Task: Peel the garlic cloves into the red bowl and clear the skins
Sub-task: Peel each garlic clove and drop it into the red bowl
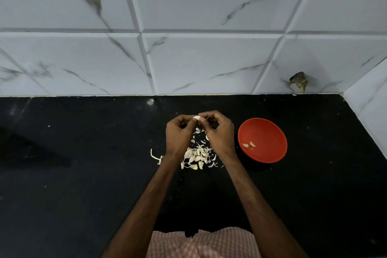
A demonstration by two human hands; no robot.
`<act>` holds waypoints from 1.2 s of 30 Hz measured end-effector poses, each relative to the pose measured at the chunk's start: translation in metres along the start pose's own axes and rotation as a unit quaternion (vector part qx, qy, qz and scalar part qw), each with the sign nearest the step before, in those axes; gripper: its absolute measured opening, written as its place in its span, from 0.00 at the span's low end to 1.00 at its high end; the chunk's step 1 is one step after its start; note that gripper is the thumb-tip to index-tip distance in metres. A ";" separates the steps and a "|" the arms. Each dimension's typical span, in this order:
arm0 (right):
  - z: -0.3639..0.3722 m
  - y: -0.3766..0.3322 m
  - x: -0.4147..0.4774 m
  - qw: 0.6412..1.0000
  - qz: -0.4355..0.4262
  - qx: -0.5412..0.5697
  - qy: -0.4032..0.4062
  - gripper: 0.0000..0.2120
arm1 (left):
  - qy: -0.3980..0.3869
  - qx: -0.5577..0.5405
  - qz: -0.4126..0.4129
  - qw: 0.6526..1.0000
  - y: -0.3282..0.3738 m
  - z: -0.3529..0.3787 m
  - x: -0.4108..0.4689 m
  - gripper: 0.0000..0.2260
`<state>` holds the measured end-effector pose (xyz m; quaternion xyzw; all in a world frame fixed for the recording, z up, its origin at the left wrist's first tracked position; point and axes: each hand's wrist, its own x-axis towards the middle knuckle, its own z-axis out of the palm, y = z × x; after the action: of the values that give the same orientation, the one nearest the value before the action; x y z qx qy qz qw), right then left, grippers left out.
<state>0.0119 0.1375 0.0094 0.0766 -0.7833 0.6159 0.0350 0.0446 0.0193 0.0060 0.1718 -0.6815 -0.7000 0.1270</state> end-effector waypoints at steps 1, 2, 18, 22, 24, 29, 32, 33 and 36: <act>0.001 0.000 0.000 1.000 -0.005 -0.007 0.001 0.04 | 0.005 -0.002 -0.005 1.000 -0.001 0.001 0.000 0.04; 0.002 0.000 -0.001 1.000 -0.012 -0.017 0.001 0.03 | 0.009 -0.001 -0.007 1.000 -0.002 0.002 0.000 0.04; 0.010 -0.009 0.001 0.983 0.162 0.080 0.034 0.08 | 0.041 0.021 0.011 0.999 -0.005 0.013 -0.001 0.02; -0.001 -0.013 0.004 0.948 0.241 0.206 -0.015 0.06 | -0.001 0.050 0.029 0.998 -0.004 0.007 0.002 0.03; -0.005 -0.011 0.002 0.952 0.233 0.196 -0.039 0.05 | -0.005 0.067 0.031 0.997 -0.006 0.006 0.000 0.03; -0.006 -0.010 0.000 0.961 0.192 0.183 -0.073 0.06 | 0.014 0.074 0.033 0.997 -0.007 0.005 -0.002 0.03; -0.009 -0.010 0.002 0.964 0.171 0.176 -0.106 0.07 | 0.019 0.087 0.035 0.995 -0.005 0.003 0.001 0.04; -0.010 -0.010 0.002 0.966 0.166 0.164 -0.111 0.08 | 0.019 0.091 0.034 0.995 -0.005 0.003 0.001 0.04; -0.009 -0.008 0.002 0.970 0.164 0.147 -0.105 0.06 | 0.017 0.096 0.033 0.995 -0.007 0.004 0.001 0.04</act>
<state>0.0110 0.1446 0.0199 0.0157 -0.6852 0.7102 -0.1607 0.0424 0.0225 -0.0006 0.1723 -0.7484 -0.6239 0.1447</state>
